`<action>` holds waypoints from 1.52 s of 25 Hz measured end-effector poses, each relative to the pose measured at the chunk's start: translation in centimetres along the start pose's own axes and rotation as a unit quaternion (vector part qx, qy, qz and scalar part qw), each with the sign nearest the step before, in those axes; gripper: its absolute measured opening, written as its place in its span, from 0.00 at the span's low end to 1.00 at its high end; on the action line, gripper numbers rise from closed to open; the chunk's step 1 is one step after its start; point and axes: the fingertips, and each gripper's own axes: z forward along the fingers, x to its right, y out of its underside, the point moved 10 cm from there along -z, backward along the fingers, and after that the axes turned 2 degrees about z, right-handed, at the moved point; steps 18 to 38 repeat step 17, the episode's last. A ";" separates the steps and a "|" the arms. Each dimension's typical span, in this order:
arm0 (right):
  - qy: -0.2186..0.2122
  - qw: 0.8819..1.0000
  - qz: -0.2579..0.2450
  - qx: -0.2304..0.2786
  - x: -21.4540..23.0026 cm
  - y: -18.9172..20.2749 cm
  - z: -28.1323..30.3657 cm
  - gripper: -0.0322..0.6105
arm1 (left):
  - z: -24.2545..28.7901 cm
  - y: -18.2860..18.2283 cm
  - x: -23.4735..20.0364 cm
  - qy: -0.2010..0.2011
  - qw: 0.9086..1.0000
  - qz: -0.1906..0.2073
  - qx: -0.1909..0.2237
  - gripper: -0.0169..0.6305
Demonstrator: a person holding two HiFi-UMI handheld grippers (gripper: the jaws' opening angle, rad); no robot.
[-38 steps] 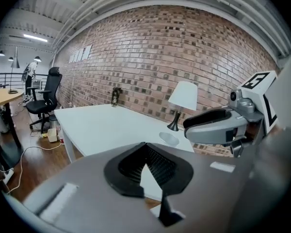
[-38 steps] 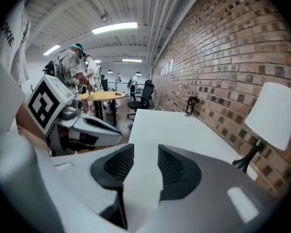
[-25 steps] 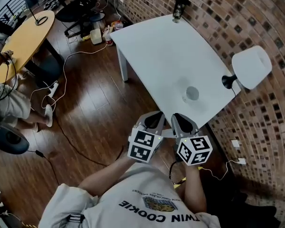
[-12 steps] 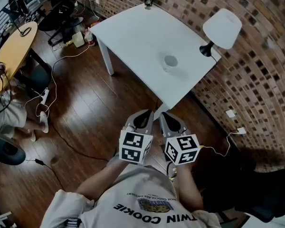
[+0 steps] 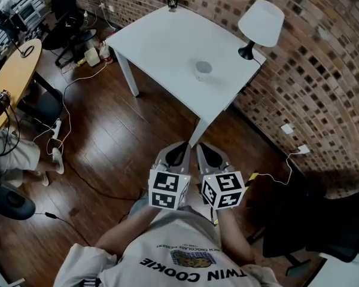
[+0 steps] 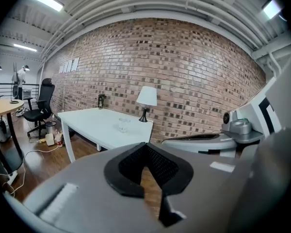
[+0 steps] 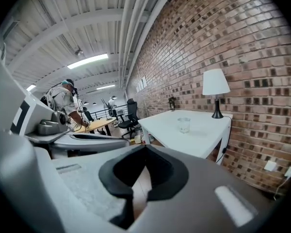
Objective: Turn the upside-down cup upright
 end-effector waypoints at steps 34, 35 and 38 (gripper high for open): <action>0.038 0.999 -0.003 0.012 -3.9 0.1 1.6 0.05 | -1.3 0.1 -3.2 0.038 0.999 0.008 -0.006 0.03; 0.038 0.999 -0.003 0.012 -3.9 0.1 1.6 0.05 | -1.3 0.1 -3.2 0.038 0.999 0.008 -0.006 0.03; 0.038 0.999 -0.003 0.012 -3.9 0.1 1.6 0.05 | -1.3 0.1 -3.2 0.038 0.999 0.008 -0.006 0.03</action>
